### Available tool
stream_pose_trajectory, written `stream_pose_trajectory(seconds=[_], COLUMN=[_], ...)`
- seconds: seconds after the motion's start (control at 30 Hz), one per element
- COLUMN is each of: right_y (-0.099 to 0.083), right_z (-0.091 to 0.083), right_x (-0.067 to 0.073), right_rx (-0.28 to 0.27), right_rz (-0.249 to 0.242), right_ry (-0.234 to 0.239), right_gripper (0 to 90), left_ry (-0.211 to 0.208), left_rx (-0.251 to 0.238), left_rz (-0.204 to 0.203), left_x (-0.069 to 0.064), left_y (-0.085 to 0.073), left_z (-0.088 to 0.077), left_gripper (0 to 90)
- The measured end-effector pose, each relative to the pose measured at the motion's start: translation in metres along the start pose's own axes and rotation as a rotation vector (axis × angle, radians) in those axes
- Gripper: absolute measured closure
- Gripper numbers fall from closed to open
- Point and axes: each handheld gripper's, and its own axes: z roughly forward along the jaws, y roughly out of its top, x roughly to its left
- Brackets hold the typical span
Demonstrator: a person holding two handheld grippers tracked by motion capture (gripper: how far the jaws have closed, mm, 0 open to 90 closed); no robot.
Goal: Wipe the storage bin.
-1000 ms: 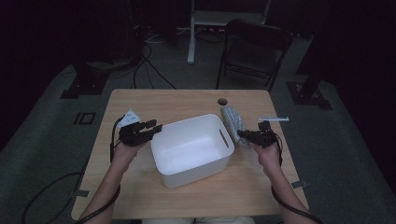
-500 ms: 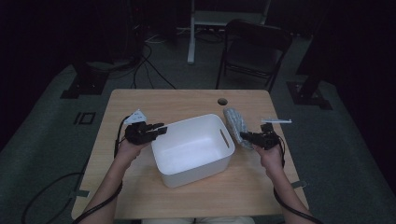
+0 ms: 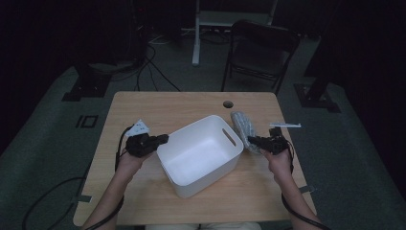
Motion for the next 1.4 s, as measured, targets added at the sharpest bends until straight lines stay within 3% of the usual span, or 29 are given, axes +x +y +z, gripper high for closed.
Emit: stream_pose_trajectory(seconds=[0.17, 0.27, 0.37, 0.4, 0.5, 0.57, 0.73, 1.1, 1.23, 1.33, 1.4], right_y=[-0.001, -0.001, -0.001, -0.002, -0.003, -0.004, -0.005, -0.005, -0.006, -0.007, -0.006], right_z=[-0.002, -0.003, -0.004, -0.004, -0.003, -0.002, -0.002, -0.006, -0.006, -0.005, -0.005], right_x=[-0.002, -0.002, -0.001, -0.002, -0.002, -0.003, -0.004, -0.006, -0.007, -0.007, -0.007], right_rx=[-0.004, -0.009, -0.01, -0.008, -0.004, -0.001, 0.001, -0.004, -0.004, -0.003, -0.004], right_rz=[0.012, 0.011, 0.011, 0.011, 0.011, 0.012, 0.015, 0.018, 0.022, 0.024, 0.023], right_ry=[-0.001, 0.0, -0.001, 0.0, 0.0, 0.0, -0.003, -0.008, -0.009, -0.008, -0.007], right_gripper=[75.9, 75.9, 76.0, 75.9, 76.0, 75.9, 75.9, 75.9, 76.0, 75.9, 75.9], left_ry=[0.014, -0.012, -0.067, -0.103, -0.127, -0.123, -0.062, 0.098, 0.16, 0.148, 0.095], left_rx=[0.005, -0.002, 0.003, 0.008, 0.025, 0.026, 0.039, 0.018, -0.005, 0.0, -0.003], left_rz=[-0.015, -0.025, -0.032, -0.033, -0.021, -0.017, -0.027, -0.046, -0.085, -0.074, -0.072], left_x=[-0.008, -0.003, 0.002, 0.004, 0.005, 0.005, 0.002, -0.017, -0.023, -0.025, -0.02], left_y=[-0.002, 0.001, 0.004, 0.005, 0.005, 0.005, 0.004, -0.005, -0.009, -0.008, -0.007], left_z=[-0.004, -0.002, 0.004, 0.007, 0.012, 0.012, 0.012, -0.001, -0.003, -0.002, -0.003], left_gripper=[85.2, 77.2, 70.0, 67.2, 67.1, 72.2, 85.2, 87.1, 87.1, 86.8, 82.5])
